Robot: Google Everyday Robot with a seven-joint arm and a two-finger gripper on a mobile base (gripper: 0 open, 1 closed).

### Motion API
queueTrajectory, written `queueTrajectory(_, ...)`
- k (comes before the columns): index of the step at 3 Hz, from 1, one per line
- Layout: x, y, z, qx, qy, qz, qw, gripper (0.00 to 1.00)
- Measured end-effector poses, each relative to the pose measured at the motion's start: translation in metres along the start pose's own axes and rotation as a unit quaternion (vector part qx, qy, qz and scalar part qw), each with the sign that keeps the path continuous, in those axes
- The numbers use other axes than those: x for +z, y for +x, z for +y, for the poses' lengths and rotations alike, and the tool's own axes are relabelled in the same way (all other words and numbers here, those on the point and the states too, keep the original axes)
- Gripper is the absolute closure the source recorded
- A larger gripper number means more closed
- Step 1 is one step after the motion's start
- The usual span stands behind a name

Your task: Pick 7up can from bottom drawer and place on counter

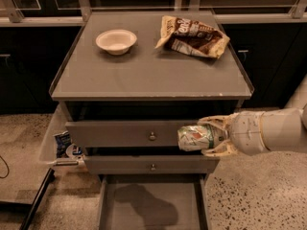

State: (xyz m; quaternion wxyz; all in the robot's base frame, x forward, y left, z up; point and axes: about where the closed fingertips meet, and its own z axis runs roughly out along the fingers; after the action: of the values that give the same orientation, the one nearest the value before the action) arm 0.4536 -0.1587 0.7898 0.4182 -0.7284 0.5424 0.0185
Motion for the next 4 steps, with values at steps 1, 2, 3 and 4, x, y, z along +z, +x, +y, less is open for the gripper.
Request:
queueTrajectory(1, 0.000, 0.000, 0.000, 0.000, 0.000, 0.000, 1.0000, 1.00)
queueTrajectory(2, 0.008, -0.010, 0.002, -0.010, -0.006, -0.012, 0.9999, 1.00)
queueTrajectory(3, 0.015, -0.029, -0.020, -0.030, -0.013, -0.020, 0.9993, 1.00)
queueTrajectory(4, 0.024, -0.057, -0.065, -0.043, -0.022, -0.040, 0.9980, 1.00)
